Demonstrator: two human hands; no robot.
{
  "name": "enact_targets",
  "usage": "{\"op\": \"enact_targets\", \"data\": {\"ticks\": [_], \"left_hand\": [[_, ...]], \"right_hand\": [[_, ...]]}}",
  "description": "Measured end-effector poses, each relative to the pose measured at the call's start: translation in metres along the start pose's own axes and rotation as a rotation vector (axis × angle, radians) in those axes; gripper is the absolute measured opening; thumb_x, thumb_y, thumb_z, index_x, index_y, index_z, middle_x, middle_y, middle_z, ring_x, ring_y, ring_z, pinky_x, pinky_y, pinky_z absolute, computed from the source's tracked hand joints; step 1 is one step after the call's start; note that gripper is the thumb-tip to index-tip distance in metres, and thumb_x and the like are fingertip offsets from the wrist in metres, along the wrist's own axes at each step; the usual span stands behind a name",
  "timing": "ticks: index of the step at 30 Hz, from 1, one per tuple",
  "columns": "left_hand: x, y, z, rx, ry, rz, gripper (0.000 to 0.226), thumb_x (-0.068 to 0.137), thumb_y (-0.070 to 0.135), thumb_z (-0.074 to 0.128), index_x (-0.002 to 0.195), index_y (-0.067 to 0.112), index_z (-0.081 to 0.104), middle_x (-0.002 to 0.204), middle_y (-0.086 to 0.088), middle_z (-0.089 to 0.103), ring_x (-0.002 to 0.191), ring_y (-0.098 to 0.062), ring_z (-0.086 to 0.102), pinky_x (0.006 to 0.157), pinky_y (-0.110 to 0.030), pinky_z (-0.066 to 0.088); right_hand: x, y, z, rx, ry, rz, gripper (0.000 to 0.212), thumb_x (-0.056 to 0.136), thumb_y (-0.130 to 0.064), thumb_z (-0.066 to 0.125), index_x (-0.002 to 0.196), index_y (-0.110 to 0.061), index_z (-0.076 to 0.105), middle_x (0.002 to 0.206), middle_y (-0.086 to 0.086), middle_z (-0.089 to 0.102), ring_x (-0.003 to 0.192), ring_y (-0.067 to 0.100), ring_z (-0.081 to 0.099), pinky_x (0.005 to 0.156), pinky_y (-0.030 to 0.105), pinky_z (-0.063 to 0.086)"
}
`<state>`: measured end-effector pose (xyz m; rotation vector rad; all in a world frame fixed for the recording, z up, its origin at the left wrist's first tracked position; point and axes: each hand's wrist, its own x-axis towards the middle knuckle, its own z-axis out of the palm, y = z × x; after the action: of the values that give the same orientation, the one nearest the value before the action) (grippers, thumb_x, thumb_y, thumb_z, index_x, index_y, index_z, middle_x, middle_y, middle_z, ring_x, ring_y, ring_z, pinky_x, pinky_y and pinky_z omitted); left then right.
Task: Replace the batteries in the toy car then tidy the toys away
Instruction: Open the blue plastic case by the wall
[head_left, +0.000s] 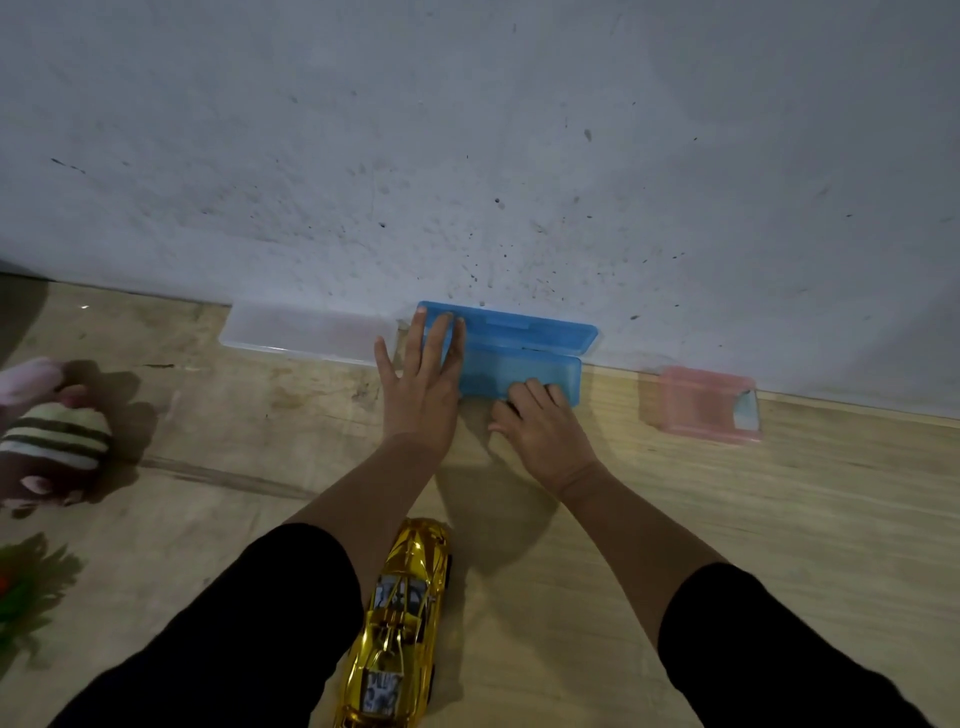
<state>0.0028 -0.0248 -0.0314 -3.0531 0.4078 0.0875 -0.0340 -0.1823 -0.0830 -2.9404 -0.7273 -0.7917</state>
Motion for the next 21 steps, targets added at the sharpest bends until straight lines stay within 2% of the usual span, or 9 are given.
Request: {"op": "enact_targets", "data": {"ticks": [4, 7, 9, 11, 15, 17, 19, 21], "left_hand": [[0.0, 0.0, 0.002, -0.017, 0.019, -0.003, 0.075, 0.099, 0.024, 0.04, 0.149, 0.02, -0.016, 0.157, -0.006, -0.015, 0.142, -0.028, -0.023, 0.112, -0.059, -0.003], [0.0, -0.001, 0.002, -0.023, 0.023, 0.006, 0.075, 0.098, 0.023, 0.041, 0.149, 0.02, -0.014, 0.158, -0.007, -0.013, 0.143, -0.028, -0.021, 0.112, -0.059, -0.003], [0.0, -0.001, 0.003, -0.028, 0.041, 0.006, 0.074, 0.098, 0.023, 0.042, 0.15, 0.021, -0.012, 0.158, -0.007, -0.012, 0.143, -0.028, -0.02, 0.112, -0.059, -0.003], [0.0, -0.002, 0.004, -0.035, 0.048, 0.009, 0.074, 0.097, 0.022, 0.041, 0.15, 0.021, -0.011, 0.158, -0.006, -0.012, 0.144, -0.027, -0.02, 0.112, -0.059, -0.002], [0.001, -0.002, 0.007, -0.031, 0.054, 0.012, 0.074, 0.097, 0.02, 0.04, 0.15, 0.021, -0.013, 0.158, -0.006, -0.013, 0.143, -0.027, -0.02, 0.112, -0.059, -0.003], [0.001, -0.003, 0.006, -0.017, 0.039, 0.015, 0.076, 0.097, 0.019, 0.039, 0.149, 0.021, -0.016, 0.157, -0.007, -0.016, 0.143, -0.027, -0.022, 0.112, -0.058, -0.004], [0.001, -0.003, 0.005, -0.011, 0.017, 0.027, 0.077, 0.097, 0.02, 0.04, 0.148, 0.021, -0.018, 0.157, -0.007, -0.018, 0.142, -0.028, -0.025, 0.112, -0.058, -0.005], [0.002, -0.004, 0.006, -0.013, 0.014, 0.035, 0.078, 0.097, 0.024, 0.041, 0.148, 0.021, -0.018, 0.156, -0.007, -0.019, 0.141, -0.027, -0.027, 0.112, -0.058, -0.006]], "right_hand": [[-0.007, -0.003, -0.002, 0.073, -0.025, 0.038, 0.01, 0.081, -0.017, 0.066, 0.088, -0.011, 0.061, 0.088, 0.009, 0.06, 0.082, 0.021, 0.04, 0.073, 0.033, 0.031], [-0.006, -0.005, -0.005, 0.128, -0.161, 0.068, 0.02, 0.078, -0.01, 0.069, 0.097, -0.01, 0.063, 0.111, 0.014, 0.058, 0.1, 0.026, 0.045, 0.084, 0.037, 0.039], [-0.002, -0.007, -0.01, 0.244, -0.261, 0.211, 0.027, 0.087, -0.017, 0.059, 0.113, -0.013, 0.06, 0.131, 0.016, 0.051, 0.123, 0.029, 0.041, 0.099, 0.039, 0.041], [0.0, -0.008, -0.015, 0.305, -0.32, 0.246, 0.036, 0.094, -0.026, 0.043, 0.127, -0.015, 0.051, 0.139, 0.016, 0.047, 0.131, 0.031, 0.042, 0.106, 0.041, 0.037], [0.001, -0.004, -0.014, 0.285, -0.399, 0.158, 0.048, 0.098, -0.04, 0.023, 0.135, -0.013, 0.036, 0.137, 0.017, 0.05, 0.128, 0.032, 0.047, 0.105, 0.044, 0.032], [0.001, -0.003, -0.015, 0.279, -0.409, 0.156, 0.051, 0.099, -0.044, 0.014, 0.137, -0.017, 0.034, 0.137, 0.015, 0.051, 0.127, 0.031, 0.049, 0.103, 0.042, 0.037], [0.003, 0.001, -0.015, 0.259, -0.411, 0.117, 0.051, 0.099, -0.046, 0.012, 0.137, -0.02, 0.035, 0.133, 0.014, 0.054, 0.122, 0.029, 0.052, 0.096, 0.04, 0.046], [0.006, 0.006, -0.013, 0.23, -0.426, 0.061, 0.05, 0.1, -0.047, 0.011, 0.136, -0.022, 0.036, 0.129, 0.013, 0.057, 0.119, 0.027, 0.05, 0.091, 0.039, 0.048]]}}
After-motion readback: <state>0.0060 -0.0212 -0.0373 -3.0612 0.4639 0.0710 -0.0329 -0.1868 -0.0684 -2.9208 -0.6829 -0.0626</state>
